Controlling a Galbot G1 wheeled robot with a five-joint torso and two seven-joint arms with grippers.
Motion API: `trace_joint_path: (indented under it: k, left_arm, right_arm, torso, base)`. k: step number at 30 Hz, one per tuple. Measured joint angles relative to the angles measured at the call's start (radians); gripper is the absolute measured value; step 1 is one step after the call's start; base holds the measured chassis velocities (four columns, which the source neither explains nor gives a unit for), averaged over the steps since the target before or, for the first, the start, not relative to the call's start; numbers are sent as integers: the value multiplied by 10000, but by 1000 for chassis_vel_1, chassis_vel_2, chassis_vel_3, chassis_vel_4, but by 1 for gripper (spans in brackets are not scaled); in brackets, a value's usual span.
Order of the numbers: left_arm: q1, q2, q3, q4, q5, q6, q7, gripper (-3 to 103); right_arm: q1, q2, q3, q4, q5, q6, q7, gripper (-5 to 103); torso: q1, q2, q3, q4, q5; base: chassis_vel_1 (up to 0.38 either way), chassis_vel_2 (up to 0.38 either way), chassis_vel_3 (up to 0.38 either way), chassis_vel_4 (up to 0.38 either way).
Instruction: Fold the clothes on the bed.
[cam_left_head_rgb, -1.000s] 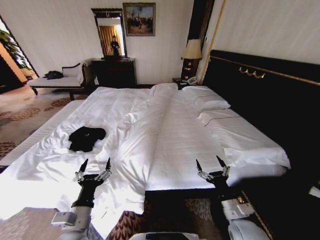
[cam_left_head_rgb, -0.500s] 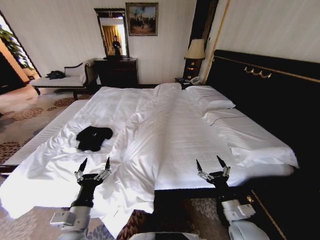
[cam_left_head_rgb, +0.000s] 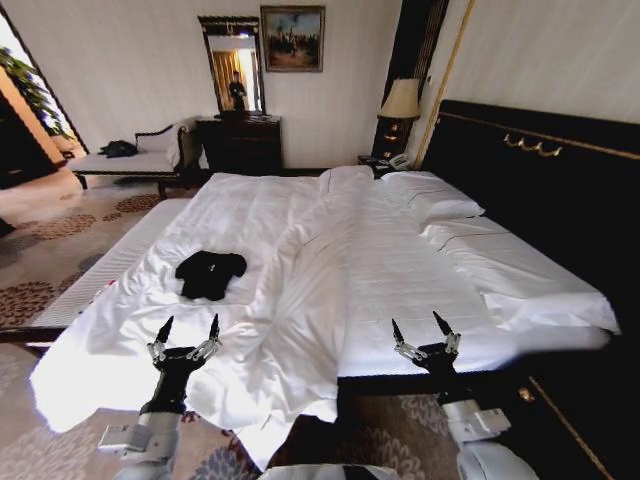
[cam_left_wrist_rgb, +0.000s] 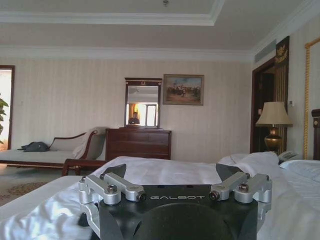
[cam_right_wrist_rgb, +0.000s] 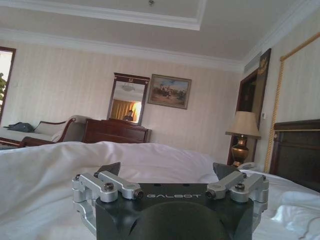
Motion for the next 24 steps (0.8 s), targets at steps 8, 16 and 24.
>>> trace_joint_path:
  k: [8, 16, 24]
  left_arm:
    - [0, -28, 21, 17, 28, 0, 2, 100]
    - [-12, 2, -155, 13, -74, -19, 3, 100]
    - [-319, 161, -972, 157, -755, 44, -61, 100]
  right_arm:
    - [31, 14, -23, -65, -13, 56, -28, 100]
    - [-12, 114, -156, -74, -168, 155, -36, 100]
    - [-282, 82, -664, 435, -55, 283, 6, 100]
  torso:
    - [1, 0, 0, 0, 2]
    - [0, 0, 0, 0, 1]
    - [1, 0, 0, 0, -8]
  base:
    - [150, 152, -149, -161]
    - [141, 146, -142, -141]
    - [133, 130, -128, -122]
